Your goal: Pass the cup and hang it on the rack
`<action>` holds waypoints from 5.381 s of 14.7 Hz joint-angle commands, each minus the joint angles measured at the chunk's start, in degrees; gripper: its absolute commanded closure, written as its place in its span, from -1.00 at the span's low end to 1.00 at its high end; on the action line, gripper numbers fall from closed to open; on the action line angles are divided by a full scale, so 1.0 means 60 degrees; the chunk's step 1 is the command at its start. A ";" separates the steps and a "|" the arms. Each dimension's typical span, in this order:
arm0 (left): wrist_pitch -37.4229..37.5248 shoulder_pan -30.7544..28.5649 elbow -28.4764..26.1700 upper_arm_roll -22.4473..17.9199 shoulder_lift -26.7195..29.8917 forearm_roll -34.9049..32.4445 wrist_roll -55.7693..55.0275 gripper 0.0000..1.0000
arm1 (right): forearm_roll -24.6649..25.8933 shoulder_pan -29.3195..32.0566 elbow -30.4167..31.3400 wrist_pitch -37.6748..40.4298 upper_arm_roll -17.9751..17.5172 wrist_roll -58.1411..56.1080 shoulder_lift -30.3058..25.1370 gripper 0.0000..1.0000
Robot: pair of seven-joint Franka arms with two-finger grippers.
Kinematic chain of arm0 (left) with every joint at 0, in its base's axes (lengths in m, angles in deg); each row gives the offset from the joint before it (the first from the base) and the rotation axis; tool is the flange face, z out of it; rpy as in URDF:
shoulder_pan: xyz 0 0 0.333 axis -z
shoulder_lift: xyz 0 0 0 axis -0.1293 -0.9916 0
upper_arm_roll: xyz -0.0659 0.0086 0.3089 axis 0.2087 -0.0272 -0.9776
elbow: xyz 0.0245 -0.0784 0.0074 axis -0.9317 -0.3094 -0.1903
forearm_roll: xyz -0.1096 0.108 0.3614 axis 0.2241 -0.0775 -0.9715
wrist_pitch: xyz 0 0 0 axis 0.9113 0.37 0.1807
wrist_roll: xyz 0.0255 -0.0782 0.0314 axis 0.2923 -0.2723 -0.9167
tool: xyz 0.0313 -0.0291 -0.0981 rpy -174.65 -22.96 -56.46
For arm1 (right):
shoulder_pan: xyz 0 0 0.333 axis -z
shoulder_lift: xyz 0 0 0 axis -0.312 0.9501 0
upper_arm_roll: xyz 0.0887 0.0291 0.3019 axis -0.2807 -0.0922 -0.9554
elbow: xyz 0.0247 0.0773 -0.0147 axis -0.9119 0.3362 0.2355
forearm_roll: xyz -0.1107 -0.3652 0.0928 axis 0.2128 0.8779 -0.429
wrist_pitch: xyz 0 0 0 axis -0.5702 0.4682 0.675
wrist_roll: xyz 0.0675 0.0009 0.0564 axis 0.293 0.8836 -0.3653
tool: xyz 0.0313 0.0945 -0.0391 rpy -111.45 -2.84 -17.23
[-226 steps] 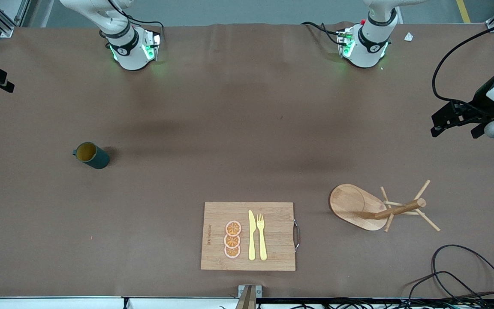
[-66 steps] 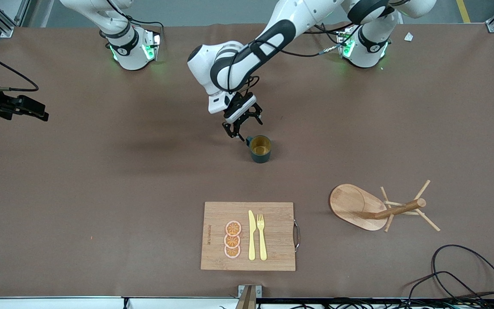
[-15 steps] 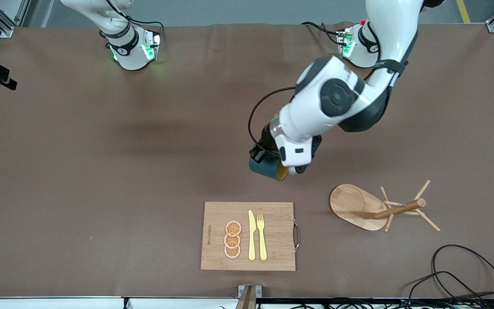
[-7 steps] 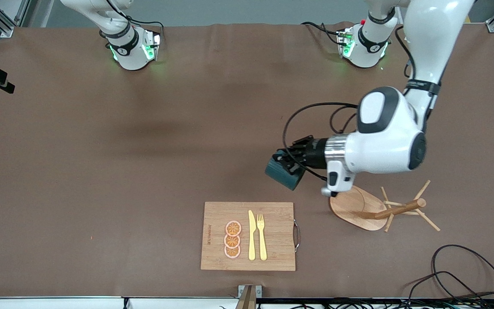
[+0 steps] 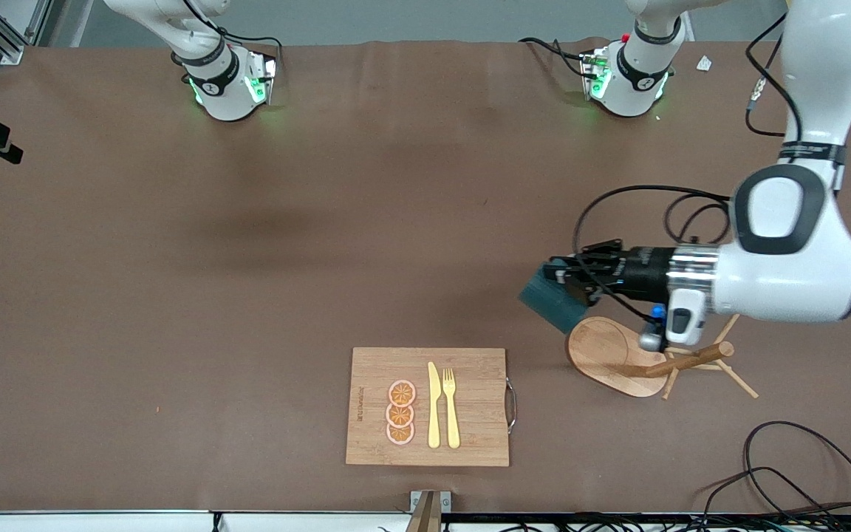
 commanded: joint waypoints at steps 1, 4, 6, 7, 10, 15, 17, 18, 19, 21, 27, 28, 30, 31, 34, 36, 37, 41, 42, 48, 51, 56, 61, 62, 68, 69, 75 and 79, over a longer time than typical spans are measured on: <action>0.0334 -0.0750 -0.0357 0.0137 0.0252 0.0745 0.0420 0.99 | 0.0087 0.0004 0.0317 -0.0180 -0.0028 -0.0128 -0.0283 -1.00; 0.0334 -0.1160 -0.0459 0.0137 0.0018 0.1023 0.0581 0.99 | 0.0087 0.0004 0.0376 -0.0224 -0.0028 -0.0128 -0.0283 -1.00; 0.0349 -0.1541 -0.0445 0.0122 -0.0318 0.1360 0.0975 0.99 | 0.0102 0.0004 0.0376 -0.0239 -0.0028 -0.0128 -0.0283 -1.00; 0.0349 -0.1630 -0.0430 0.0122 -0.0450 0.1362 0.1180 0.99 | 0.0160 0.0004 0.0376 -0.0239 -0.0028 -0.0128 -0.0268 -1.00; 0.0334 -0.1909 -0.0372 0.0122 -0.0700 0.1376 0.1474 0.99 | 0.0175 0.0004 0.0376 -0.0224 -0.0028 -0.0128 -0.0268 -1.00; 0.0334 -0.2231 -0.0371 0.0049 -0.0964 0.1332 0.1943 0.99 | 0.0278 -0.0055 0.0376 -0.0195 -0.0028 -0.0128 -0.0268 -1.00; 0.0334 -0.2363 -0.0357 0.0049 -0.1008 0.1318 0.2220 0.99 | 0.0293 -0.0070 0.0376 -0.0166 -0.0028 -0.0128 -0.0268 -1.00; 0.0334 -0.2436 -0.0357 0.0049 -0.1008 0.1332 0.2353 0.99 | 0.0293 -0.0070 0.0376 -0.0151 -0.0028 -0.0128 -0.0268 -1.00; 0.0334 -0.2539 -0.0357 0.0063 -0.1008 0.1332 0.2398 0.99 | 0.0293 -0.0070 0.0376 -0.0151 -0.0028 -0.0128 -0.0268 -1.00; 0.0334 -0.2627 -0.0357 0.0049 -0.1023 0.1332 0.2632 0.99 | 0.0293 -0.0070 0.0376 -0.0136 -0.0028 -0.0128 -0.0268 -1.00; 0.0334 -0.3036 -0.0357 0.0049 -0.1403 0.1332 0.3436 0.99 | 0.0293 -0.0026 0.0376 -0.0122 -0.0028 -0.0128 -0.0254 -1.00; 0.0334 -0.3139 -0.0357 0.0049 -0.1462 0.1332 0.3699 0.99 | 0.0293 -0.0026 0.0376 -0.0122 -0.0043 -0.0128 -0.0254 -1.00; 0.0334 -0.3286 -0.0357 0.0049 -0.1623 0.1332 0.4023 0.99 | 0.0293 -0.0026 0.0376 -0.0107 -0.0043 -0.0128 -0.0254 -1.00; 0.0334 -0.3316 -0.0357 0.0049 -0.1682 0.1332 0.4126 0.99 | 0.0293 -0.0040 0.0376 -0.0107 -0.0043 -0.0128 -0.0254 -1.00; 0.0334 -0.3316 -0.0357 0.0049 -0.1726 0.1332 0.4229 0.97 | 0.0293 -0.0026 0.0376 -0.0107 -0.0028 -0.0143 -0.0254 -1.00; 0.0334 -0.3316 -0.0357 0.0049 -0.1741 0.1318 0.4273 0.91 | 0.0293 -0.0026 0.0376 -0.0092 -0.0028 -0.0143 -0.0254 -1.00; 0.0319 -0.3301 -0.0357 0.0049 -0.1741 0.1303 0.4273 0.71 | 0.0293 -0.0026 0.0376 -0.0092 -0.0043 -0.0157 -0.0254 -1.00; 0.0275 -0.3301 -0.0342 0.0049 -0.1683 0.1186 0.4317 0.04 | 0.0307 -0.0026 0.0376 -0.0063 -0.0028 -0.0333 -0.0254 -1.00; 0.0275 -0.3301 -0.0342 0.0049 -0.1624 0.1171 0.4302 -0.06 | 0.0307 -0.0026 0.0376 -0.0049 -0.0043 -0.0333 -0.0254 -1.00; 0.0290 -0.3418 -0.0137 0.0049 -0.0880 0.0601 0.3952 -1.00 | 0.0498 -0.0055 0.0361 -0.0004 -0.0087 -0.0319 -0.0254 -1.00; 0.0407 -0.3389 -0.0137 0.0151 0.0218 -0.0276 0.2753 -1.00 | 0.0483 -0.0069 0.0346 0.0025 -0.0101 -0.0304 -0.0254 -1.00; 0.1051 -0.3330 -0.0079 0.0879 0.1612 -0.3257 0.2806 -1.00 | 0.0468 -0.0055 0.0273 0.0113 -0.0087 -0.0289 -0.0239 -1.00; 0.1139 -0.3360 0.0141 0.2700 0.2389 -0.7688 0.4680 -1.00 | 0.0381 -0.0040 0.0200 0.0186 -0.0087 -0.0275 -0.0239 -1.00; 0.1256 -0.3360 0.0243 0.2686 0.2622 -0.7749 0.4901 -1.00 | 0.0380 -0.0040 0.0200 0.0186 -0.0087 -0.0275 -0.0239 -1.00; 0.1315 -0.3389 0.0566 0.2641 0.2756 -0.7750 0.4932 -1.00 | 0.0351 -0.0040 0.0200 0.0186 -0.0072 -0.0275 -0.0239 -1.00; 0.1315 -0.3375 0.0566 0.2656 0.2756 -0.7750 0.4903 -1.00 | 0.0337 -0.0040 0.0200 0.0186 -0.0072 -0.0275 -0.0239 -1.00; 0.1315 -0.2516 0.0552 0.1593 0.3281 -0.7764 0.5750 -1.00 | 0.0322 -0.0055 0.0200 0.0171 -0.0072 -0.0275 -0.0239 -1.00; 0.1403 0.0456 0.0478 -0.1643 0.3883 -0.7589 0.5958 -1.00 | 0.0131 -0.0040 0.0200 0.0171 -0.0058 -0.0304 -0.0239 -1.00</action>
